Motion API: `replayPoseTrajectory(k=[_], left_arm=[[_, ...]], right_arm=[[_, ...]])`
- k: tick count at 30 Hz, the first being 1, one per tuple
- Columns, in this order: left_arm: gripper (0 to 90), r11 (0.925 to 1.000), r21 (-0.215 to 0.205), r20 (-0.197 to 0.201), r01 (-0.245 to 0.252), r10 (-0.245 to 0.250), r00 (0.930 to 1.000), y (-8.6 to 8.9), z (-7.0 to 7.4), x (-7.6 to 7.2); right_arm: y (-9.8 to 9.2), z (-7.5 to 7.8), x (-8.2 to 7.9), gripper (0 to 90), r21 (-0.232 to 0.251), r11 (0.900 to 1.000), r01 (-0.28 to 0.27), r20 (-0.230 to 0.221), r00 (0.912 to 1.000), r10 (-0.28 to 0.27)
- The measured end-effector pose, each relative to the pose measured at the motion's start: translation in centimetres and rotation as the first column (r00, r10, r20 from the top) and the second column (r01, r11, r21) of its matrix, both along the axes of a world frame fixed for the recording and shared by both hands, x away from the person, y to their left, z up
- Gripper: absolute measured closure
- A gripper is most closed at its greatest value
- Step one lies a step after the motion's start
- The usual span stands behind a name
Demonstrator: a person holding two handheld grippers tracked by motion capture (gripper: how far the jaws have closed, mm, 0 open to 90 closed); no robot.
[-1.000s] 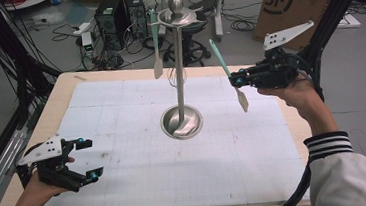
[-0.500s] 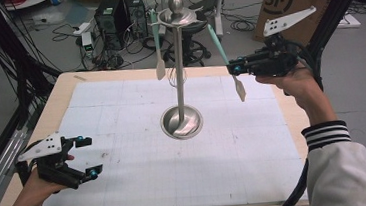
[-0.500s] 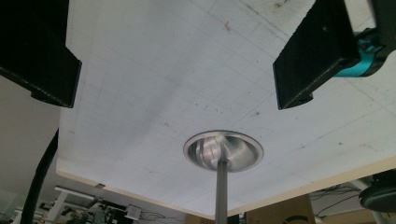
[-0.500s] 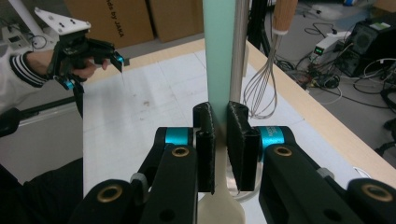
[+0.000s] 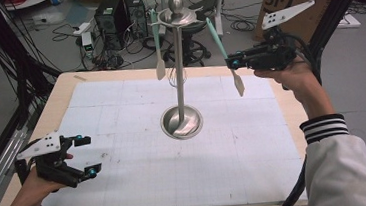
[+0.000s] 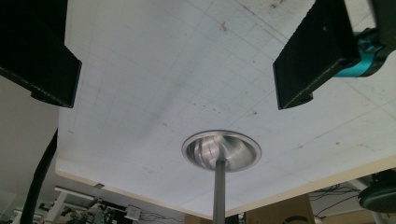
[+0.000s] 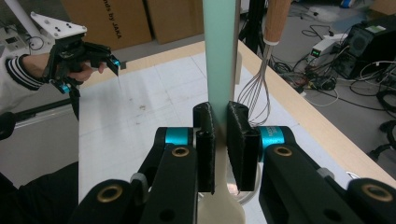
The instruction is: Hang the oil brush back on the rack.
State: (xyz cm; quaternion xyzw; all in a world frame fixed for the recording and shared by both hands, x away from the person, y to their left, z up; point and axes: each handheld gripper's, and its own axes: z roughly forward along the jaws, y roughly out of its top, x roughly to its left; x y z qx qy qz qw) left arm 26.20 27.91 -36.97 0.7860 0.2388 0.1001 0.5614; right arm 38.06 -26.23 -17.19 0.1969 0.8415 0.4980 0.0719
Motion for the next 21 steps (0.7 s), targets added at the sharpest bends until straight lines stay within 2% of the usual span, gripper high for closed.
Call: replayPoseTrajectory(k=[8,21], left_arm=[[1.7,1.0,0.0,-0.004,0.001,-0.001,1.0,-0.02,-0.02,-0.01],[1.7,1.0,0.002,-0.004,0.005,-0.005,1.0,-0.04,-0.08,0.15]], right_arm=[[0.16,-0.16,0.47,82.0,0.001,1.0,0.004,0.005,1.0,-0.004],[0.62,-0.5,1.0,82.0,-0.001,1.0,-0.009,-0.015,0.9998,0.009]])
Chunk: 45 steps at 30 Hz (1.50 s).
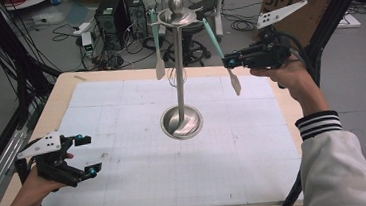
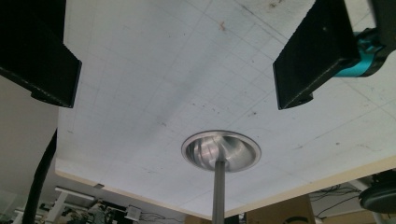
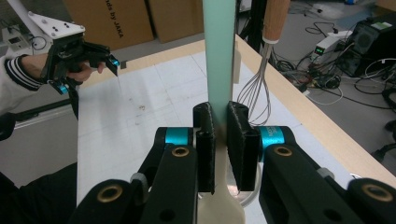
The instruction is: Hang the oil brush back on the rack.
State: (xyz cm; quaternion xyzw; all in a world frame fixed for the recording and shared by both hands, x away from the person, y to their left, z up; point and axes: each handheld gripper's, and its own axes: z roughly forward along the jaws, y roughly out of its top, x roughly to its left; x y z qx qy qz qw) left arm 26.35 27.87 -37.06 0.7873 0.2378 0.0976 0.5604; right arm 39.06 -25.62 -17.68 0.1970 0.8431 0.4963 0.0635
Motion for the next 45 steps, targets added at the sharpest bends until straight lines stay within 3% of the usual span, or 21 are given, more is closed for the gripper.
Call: replayPoseTrajectory(k=[34,45], left_arm=[[1.7,1.0,-0.006,-0.012,-0.005,0.005,0.9999,0.6,-0.4,0.0],[1.7,0.9999,-0.011,-0.008,-0.009,0.009,0.9999,0.8,-0.5,0.0]], right_arm=[[3.4,-1.6,1.9,79.9,0.006,1.0,-0.028,-0.007,0.9996,0.028],[4.1,-1.9,1.9,65.3,-0.013,1.0,-0.001,-0.006,1.0,0.001]])
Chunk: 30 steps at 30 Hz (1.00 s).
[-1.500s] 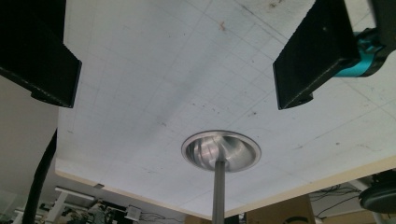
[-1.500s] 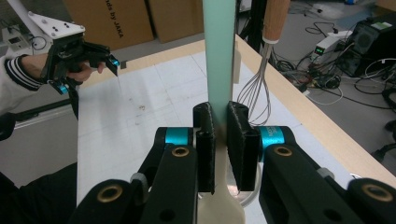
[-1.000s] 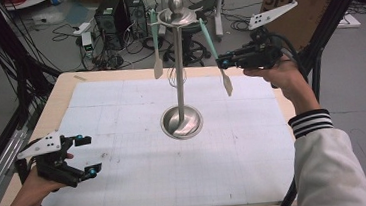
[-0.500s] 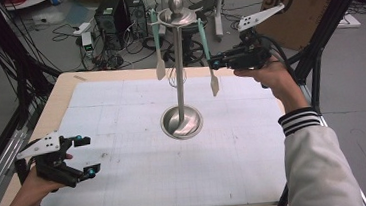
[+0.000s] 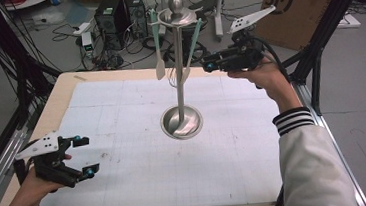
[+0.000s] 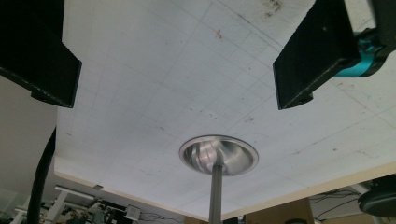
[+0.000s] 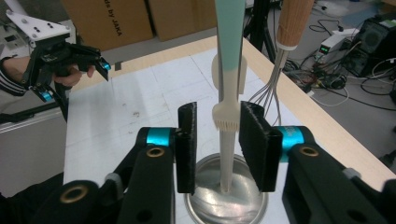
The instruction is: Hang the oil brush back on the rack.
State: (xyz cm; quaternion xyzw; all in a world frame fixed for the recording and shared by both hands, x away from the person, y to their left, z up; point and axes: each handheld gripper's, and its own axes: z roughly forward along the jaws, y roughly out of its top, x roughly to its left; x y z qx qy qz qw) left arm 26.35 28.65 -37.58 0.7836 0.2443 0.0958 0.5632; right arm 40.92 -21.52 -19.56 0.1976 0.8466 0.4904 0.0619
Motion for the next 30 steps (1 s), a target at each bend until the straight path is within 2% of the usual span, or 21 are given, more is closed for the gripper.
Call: replayPoseTrajectory(k=[6,11,13,16,19,21,23,25,27,30], left_arm=[[1.7,0.9999,0.01,0.004,0.003,-0.003,1.0,-0.2,-0.1,-0.1],[1.7,0.9999,0.011,0.008,0.009,-0.009,0.9999,-0.4,-0.1,-0.4],[1.7,0.9999,0.009,0.007,0.007,-0.007,0.9999,-0.6,-0.2,-0.4],[1.7,0.9999,0.011,0.009,0.011,-0.011,0.9999,-0.8,-0.2,-0.5],[1.7,0.9998,0.01,0.009,0.018,-0.018,0.9998,-1.1,-0.2,-0.5],[1.7,0.9996,0.012,0.013,0.024,-0.024,0.9996,-1.3,-0.2,-0.5],[1.7,0.9996,0.008,0.013,0.026,-0.026,0.9996,-1.4,-0.2,-0.5],[1.7,0.9997,0.006,0.016,0.025,-0.025,0.9996,-1.5,-0.2,-0.6],[1.7,0.9997,0.008,0.016,0.025,-0.025,0.9996,-1.5,-0.2,-0.6],[1.7,0.9996,0.01,0.017,0.027,-0.027,0.9995,-1.6,-0.3,-0.6]], right_arm=[[-0.4,0.4,-1.2,55.3,-0.014,1.0,0.022,0.011,0.9997,-0.022],[-1.5,-0.2,-2.2,42.4,0.027,0.998,0.062,0.005,0.998,-0.062],[-1.9,-0.6,-2.6,38.8,0.018,0.996,0.082,0.003,0.9966,-0.082],[-2.2,-1.2,-3.3,28.2,0.006,0.995,0.102,0.005,0.9948,-0.102],[-2.3,-1.9,-4.0,13.5,-0.012,0.992,0.126,0.007,0.992,-0.126],[-2.3,-2.3,-4.5,8.3,-0.021,0.991,0.135,0.012,0.9908,-0.134],[-2.4,-2.9,-5.0,0.2,-0.015,0.991,0.135,0.023,0.9907,-0.134],[-2.5,-3.3,-5.3,0.2,-0.003,0.991,0.135,0.032,0.9904,-0.134],[-2.6,-3.9,-5.8,0.2,-0.011,0.987,0.158,0.046,0.9865,-0.157],[-2.8,-4.8,-6.4,0.2,-0.004,0.989,0.15,0.059,0.987,-0.15]])
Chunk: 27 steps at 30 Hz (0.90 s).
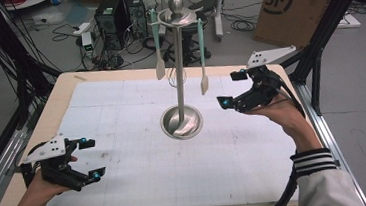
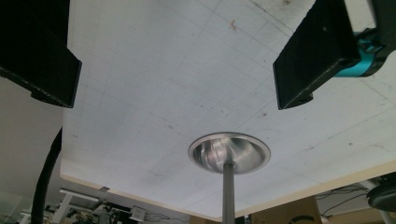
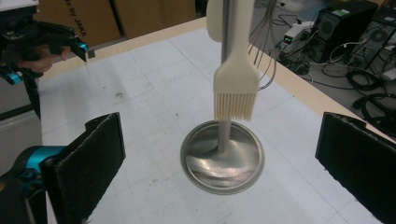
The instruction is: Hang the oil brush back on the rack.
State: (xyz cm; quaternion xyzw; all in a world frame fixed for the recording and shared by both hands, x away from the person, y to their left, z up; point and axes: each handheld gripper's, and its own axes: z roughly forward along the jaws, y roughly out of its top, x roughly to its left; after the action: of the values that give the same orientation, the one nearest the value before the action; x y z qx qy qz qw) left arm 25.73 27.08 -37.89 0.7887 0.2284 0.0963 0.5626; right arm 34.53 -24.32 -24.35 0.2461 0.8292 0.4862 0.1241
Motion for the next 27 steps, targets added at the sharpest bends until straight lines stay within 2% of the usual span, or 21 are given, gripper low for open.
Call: replayPoseTrajectory(k=[5,12,20,24,27], left_arm=[[1.7,1.0,0.002,0.0,0.003,-0.003,1.0,-0.1,0.0,-0.1],[1.7,1.0,0.004,0.001,0.0,0.0,1.0,-0.1,0.0,-0.2],[1.7,1.0,0.001,0.005,-0.004,0.004,1.0,-0.2,-0.1,-0.4],[1.7,1.0,-0.005,0.008,-0.003,0.003,1.0,-0.1,-0.1,-0.5],[1.7,0.9999,-0.01,0.009,-0.008,0.008,0.9999,0.0,-0.3,-0.5]], right_arm=[[-0.5,-1.4,-0.9,0.2,-0.004,1.0,0.007,-0.007,0.9999,-0.007],[-1.4,-2.6,-2.0,0.2,0.009,1.0,0.019,0.028,0.9994,-0.019],[-2.2,-4.5,-3.4,0.2,0.02,0.999,0.037,0.045,0.9983,-0.038],[-2.7,-5.3,-4.0,0.2,0.045,0.998,0.052,0.046,0.9975,-0.054],[-3.2,-5.9,-4.4,0.2,0.048,0.997,0.065,0.063,0.9957,-0.068]])
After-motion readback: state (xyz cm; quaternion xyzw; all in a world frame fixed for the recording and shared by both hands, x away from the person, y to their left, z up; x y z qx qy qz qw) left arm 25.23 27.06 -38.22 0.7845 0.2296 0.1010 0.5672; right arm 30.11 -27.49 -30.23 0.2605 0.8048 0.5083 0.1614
